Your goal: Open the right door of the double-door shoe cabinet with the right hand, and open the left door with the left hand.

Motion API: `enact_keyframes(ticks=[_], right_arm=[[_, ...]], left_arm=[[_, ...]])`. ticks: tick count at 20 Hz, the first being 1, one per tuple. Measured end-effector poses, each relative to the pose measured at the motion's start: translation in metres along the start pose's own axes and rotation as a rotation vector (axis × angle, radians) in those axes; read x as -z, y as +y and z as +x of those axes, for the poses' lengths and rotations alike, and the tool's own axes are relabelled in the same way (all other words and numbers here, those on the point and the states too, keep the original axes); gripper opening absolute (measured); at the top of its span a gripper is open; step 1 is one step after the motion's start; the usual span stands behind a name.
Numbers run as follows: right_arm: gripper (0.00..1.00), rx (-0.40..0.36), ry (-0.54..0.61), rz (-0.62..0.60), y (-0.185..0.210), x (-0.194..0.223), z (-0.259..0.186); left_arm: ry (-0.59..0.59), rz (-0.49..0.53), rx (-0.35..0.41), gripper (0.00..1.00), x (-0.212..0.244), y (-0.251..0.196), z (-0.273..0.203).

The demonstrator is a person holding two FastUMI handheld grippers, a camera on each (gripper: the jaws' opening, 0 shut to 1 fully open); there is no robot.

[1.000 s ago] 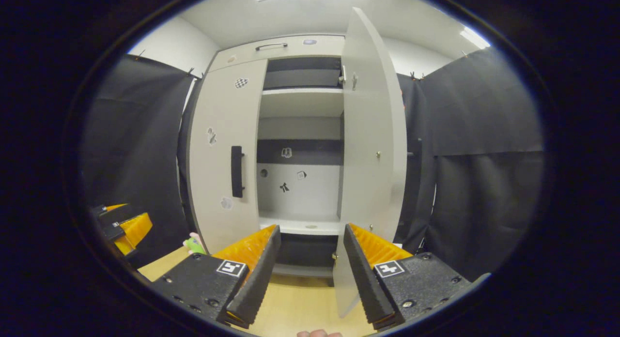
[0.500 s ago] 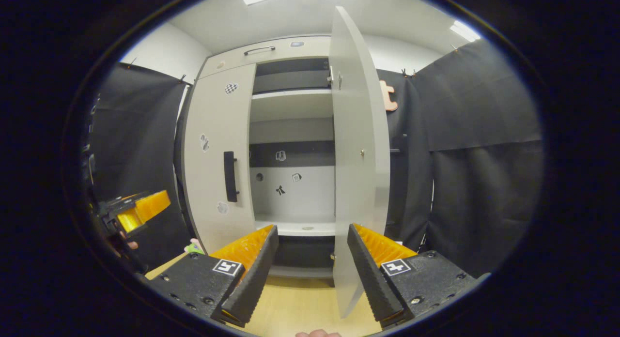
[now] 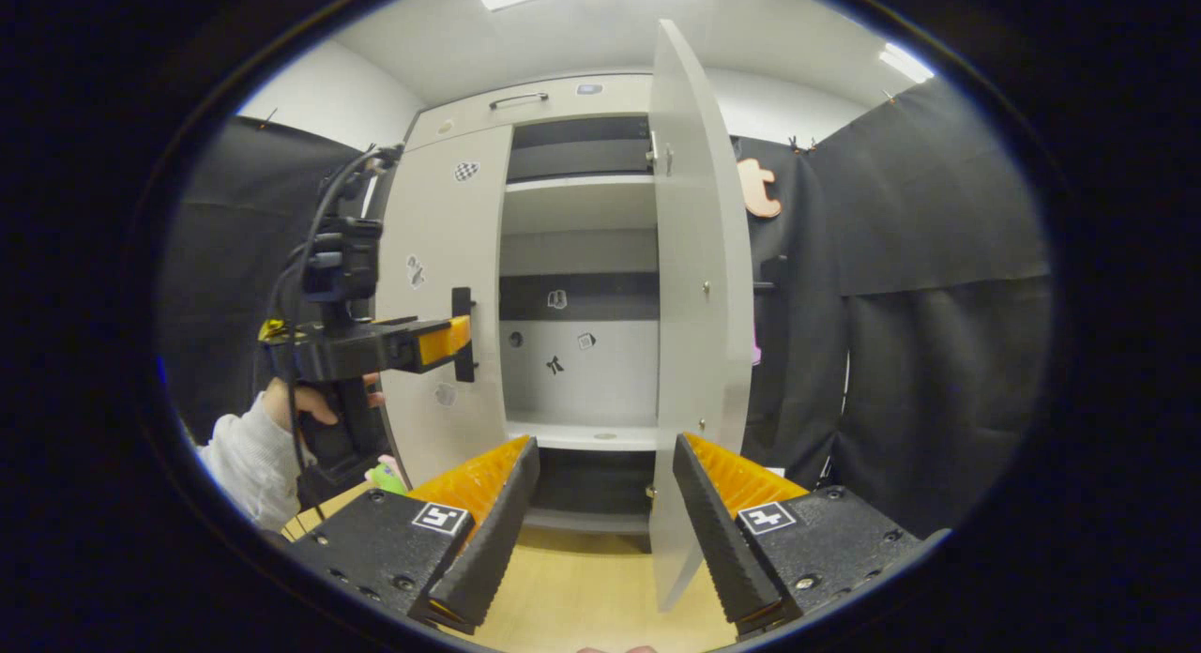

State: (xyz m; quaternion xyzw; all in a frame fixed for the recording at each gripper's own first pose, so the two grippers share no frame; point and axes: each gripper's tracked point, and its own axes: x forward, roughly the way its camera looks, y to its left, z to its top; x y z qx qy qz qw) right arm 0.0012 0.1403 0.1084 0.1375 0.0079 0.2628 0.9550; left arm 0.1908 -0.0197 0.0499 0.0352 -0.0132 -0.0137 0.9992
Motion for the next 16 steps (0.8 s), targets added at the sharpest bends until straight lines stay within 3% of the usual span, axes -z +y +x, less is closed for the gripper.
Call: enact_keyframes(ticks=[8, 14, 16], right_arm=[[0.89, 0.033, 0.002, 0.018, -0.020, 0.005, 0.002], [0.90, 0.031, -0.006, 0.009, -0.020, 0.005, 0.004], [0.90, 0.032, -0.006, 0.007, -0.021, 0.005, 0.005]], left_arm=[[0.038, -0.043, -0.047, 0.93, 0.017, 0.006, 0.046], [0.079, -0.097, -0.076, 0.95, 0.028, 0.014, 0.062], [0.080, -0.089, -0.078, 0.91, 0.028, 0.013, 0.059]])
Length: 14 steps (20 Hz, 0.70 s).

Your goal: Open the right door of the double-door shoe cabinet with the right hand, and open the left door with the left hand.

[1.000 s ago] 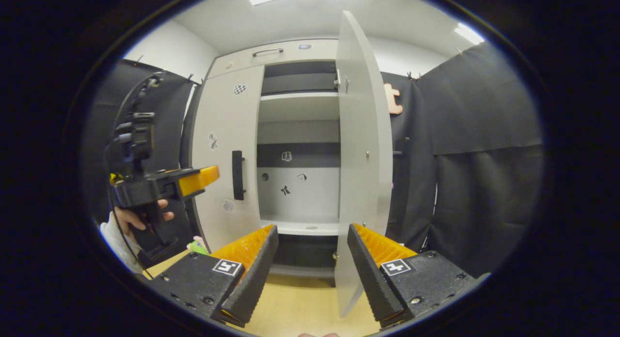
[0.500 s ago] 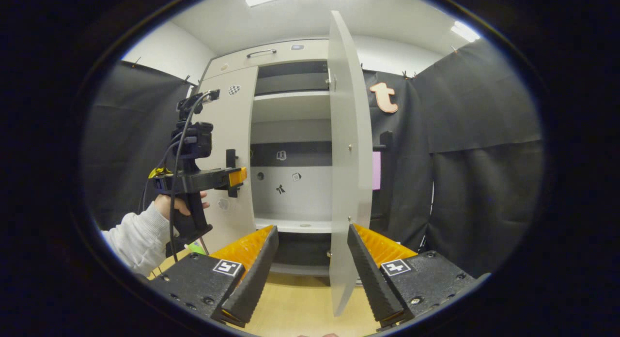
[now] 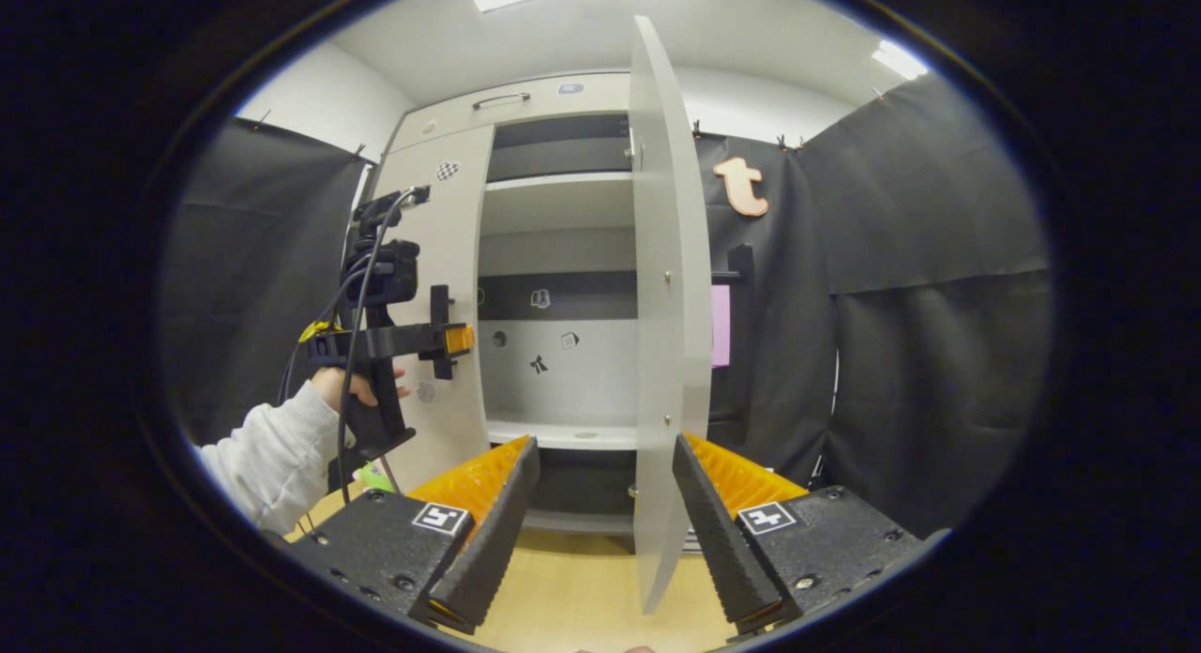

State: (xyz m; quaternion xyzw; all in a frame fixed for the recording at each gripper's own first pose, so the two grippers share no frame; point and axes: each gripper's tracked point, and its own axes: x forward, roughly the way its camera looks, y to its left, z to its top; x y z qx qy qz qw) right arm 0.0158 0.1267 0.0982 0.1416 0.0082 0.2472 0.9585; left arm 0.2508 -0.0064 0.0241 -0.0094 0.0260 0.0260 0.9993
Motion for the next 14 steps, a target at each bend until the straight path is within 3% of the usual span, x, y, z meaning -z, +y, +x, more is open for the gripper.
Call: enact_keyframes(ticks=[8, 10, 11, 14], right_arm=[[0.89, -0.005, -0.005, 0.004, 0.000, 0.000, 0.000], [0.89, -0.003, -0.006, 0.003, 0.000, 0.001, 0.000], [0.90, -0.003, -0.004, 0.005, 0.000, 0.001, 0.001], [0.90, -0.006, -0.001, 0.008, 0.000, 0.003, 0.002]], left_arm=[[-0.008, 0.012, 0.007, 0.91, -0.001, -0.002, 0.000], [-0.040, 0.012, 0.022, 0.81, -0.009, -0.004, -0.001], [-0.048, 0.009, 0.034, 0.62, -0.011, -0.006, -0.004], [-0.070, -0.002, 0.065, 0.58, -0.017, -0.013, -0.009]])
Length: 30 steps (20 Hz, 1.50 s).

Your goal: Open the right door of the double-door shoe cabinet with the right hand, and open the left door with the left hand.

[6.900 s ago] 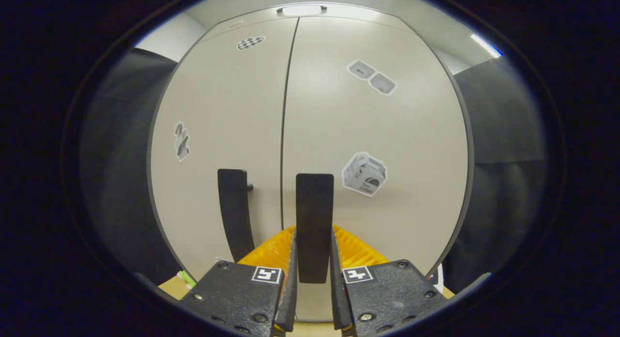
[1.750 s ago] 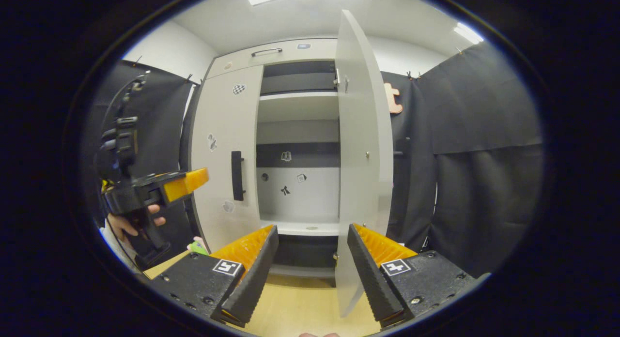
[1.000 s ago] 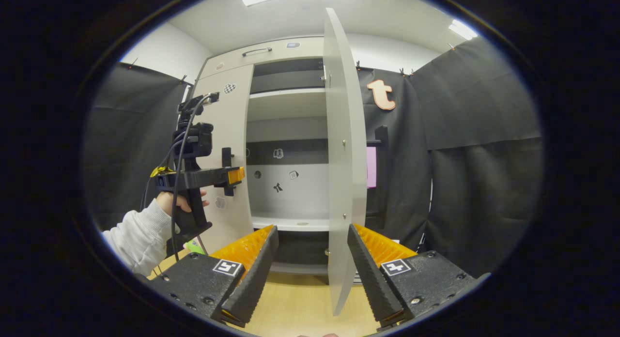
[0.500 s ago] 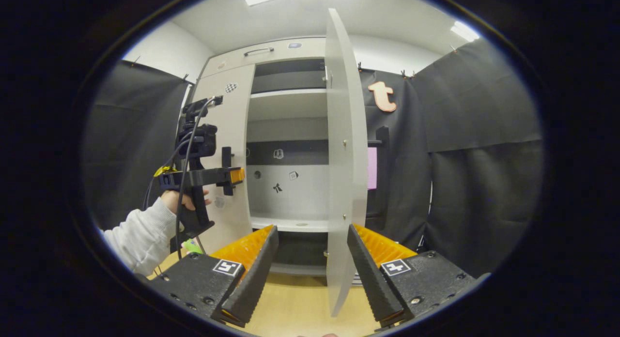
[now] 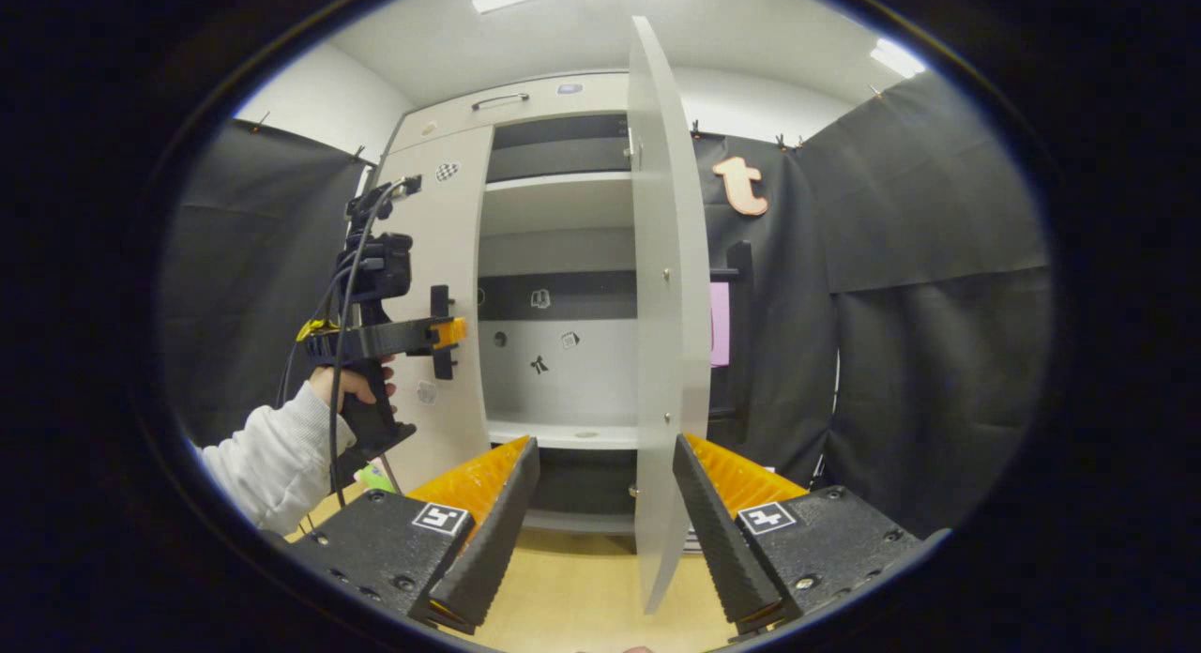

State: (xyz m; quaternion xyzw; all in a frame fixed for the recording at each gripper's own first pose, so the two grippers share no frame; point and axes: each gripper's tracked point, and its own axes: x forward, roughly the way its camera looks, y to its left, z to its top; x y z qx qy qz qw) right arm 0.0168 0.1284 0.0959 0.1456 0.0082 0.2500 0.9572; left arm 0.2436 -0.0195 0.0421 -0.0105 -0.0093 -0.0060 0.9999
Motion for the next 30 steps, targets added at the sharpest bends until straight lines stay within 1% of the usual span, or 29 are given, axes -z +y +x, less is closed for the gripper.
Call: enact_keyframes(ticks=[1, 2, 3, 4, 5, 6, 7, 8, 9, 12, 17, 21, 25, 30], right_arm=[[0.88, -0.003, 0.002, 0.003, 0.001, -0.001, -0.002], [0.90, -0.006, 0.001, 0.006, 0.002, -0.001, -0.003], [0.89, -0.009, 0.001, 0.008, 0.003, -0.001, -0.002], [0.89, -0.014, 0.001, 0.009, 0.003, -0.001, -0.002], [0.89, -0.019, 0.003, 0.010, 0.004, -0.001, -0.001], [0.89, -0.023, 0.003, 0.010, 0.006, 0.000, -0.001], [0.89, -0.023, 0.005, 0.010, 0.007, 0.000, -0.001], [0.88, -0.026, 0.006, 0.008, 0.008, 0.001, -0.001], [0.89, -0.027, 0.007, 0.007, 0.009, 0.000, -0.001], [0.90, -0.017, 0.003, 0.002, 0.007, 0.000, -0.005], [0.90, -0.003, 0.008, 0.005, 0.004, 0.004, -0.010], [0.90, -0.008, 0.010, 0.010, 0.009, 0.005, -0.012], [0.90, -0.025, 0.011, 0.010, 0.017, 0.006, -0.011], [0.90, -0.033, 0.024, -0.002, 0.023, 0.009, -0.008]], left_arm=[[0.001, 0.014, -0.015, 0.43, 0.001, 0.004, 0.000], [0.010, 0.012, 0.001, 0.36, 0.002, 0.004, 0.000], [0.013, 0.012, 0.014, 0.44, 0.002, 0.004, 0.001], [0.018, 0.003, 0.026, 0.28, 0.002, 0.005, -0.001], [0.018, -0.008, 0.031, 0.22, 0.002, 0.005, 0.001], [0.021, -0.012, 0.032, 0.22, 0.002, 0.006, -0.001], [0.023, -0.003, 0.039, 0.12, 0.001, 0.005, -0.003], [0.025, -0.004, 0.039, 0.12, 0.002, 0.005, -0.001], [0.026, 0.000, 0.036, 0.08, 0.002, 0.004, -0.002], [0.028, 0.023, 0.039, 0.08, 0.002, 0.005, -0.006], [0.037, 0.056, 0.045, 0.08, -0.003, 0.005, -0.030], [0.046, 0.090, 0.053, 0.08, -0.006, 0.012, -0.050], [0.053, 0.087, 0.056, 0.08, -0.010, 0.021, -0.076], [0.071, 0.148, 0.058, 0.08, -0.012, 0.038, -0.103]])
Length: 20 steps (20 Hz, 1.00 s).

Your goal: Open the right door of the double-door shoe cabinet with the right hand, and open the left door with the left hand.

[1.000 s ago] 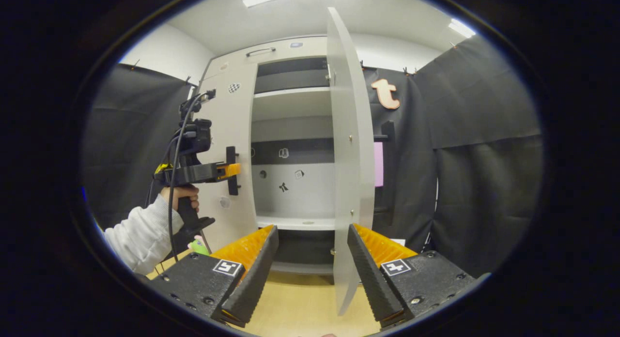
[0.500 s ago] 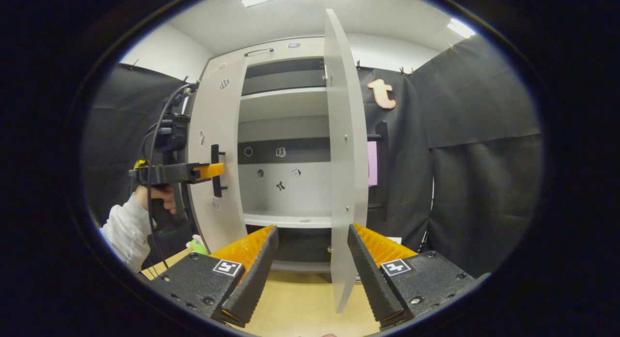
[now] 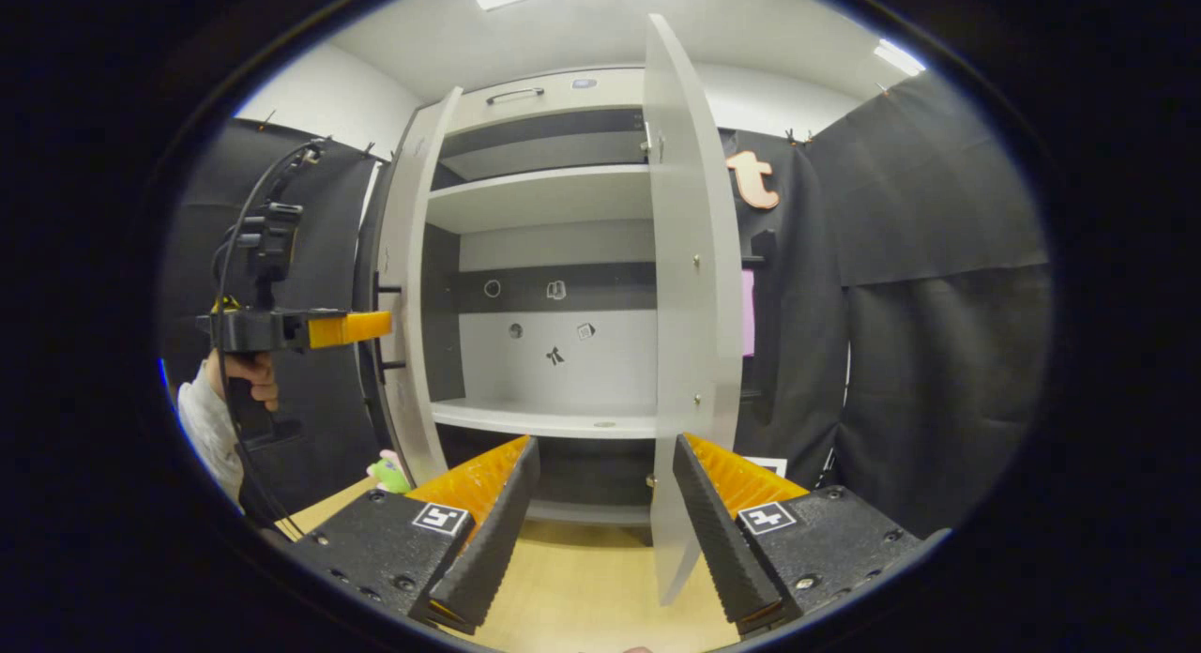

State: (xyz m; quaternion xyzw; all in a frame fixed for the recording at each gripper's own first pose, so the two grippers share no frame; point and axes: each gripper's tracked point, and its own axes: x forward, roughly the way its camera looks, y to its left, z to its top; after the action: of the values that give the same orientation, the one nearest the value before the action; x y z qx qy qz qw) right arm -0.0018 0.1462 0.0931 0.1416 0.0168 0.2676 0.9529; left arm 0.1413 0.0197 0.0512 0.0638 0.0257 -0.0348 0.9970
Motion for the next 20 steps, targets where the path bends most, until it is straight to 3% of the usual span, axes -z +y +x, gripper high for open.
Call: enact_keyframes(ticks=[11, 18, 20], right_arm=[[0.89, -0.045, 0.014, -0.004, 0.022, 0.000, 0.013], [0.90, -0.088, 0.030, -0.010, 0.045, 0.006, 0.017], [0.90, -0.093, 0.032, -0.007, 0.046, 0.006, 0.015]], left_arm=[[-0.009, 0.042, -0.110, 0.06, 0.008, 0.069, -0.063], [-0.019, -0.041, -0.049, 0.04, 0.005, 0.078, -0.072], [-0.011, -0.055, -0.091, 0.02, 0.005, 0.088, -0.072]])
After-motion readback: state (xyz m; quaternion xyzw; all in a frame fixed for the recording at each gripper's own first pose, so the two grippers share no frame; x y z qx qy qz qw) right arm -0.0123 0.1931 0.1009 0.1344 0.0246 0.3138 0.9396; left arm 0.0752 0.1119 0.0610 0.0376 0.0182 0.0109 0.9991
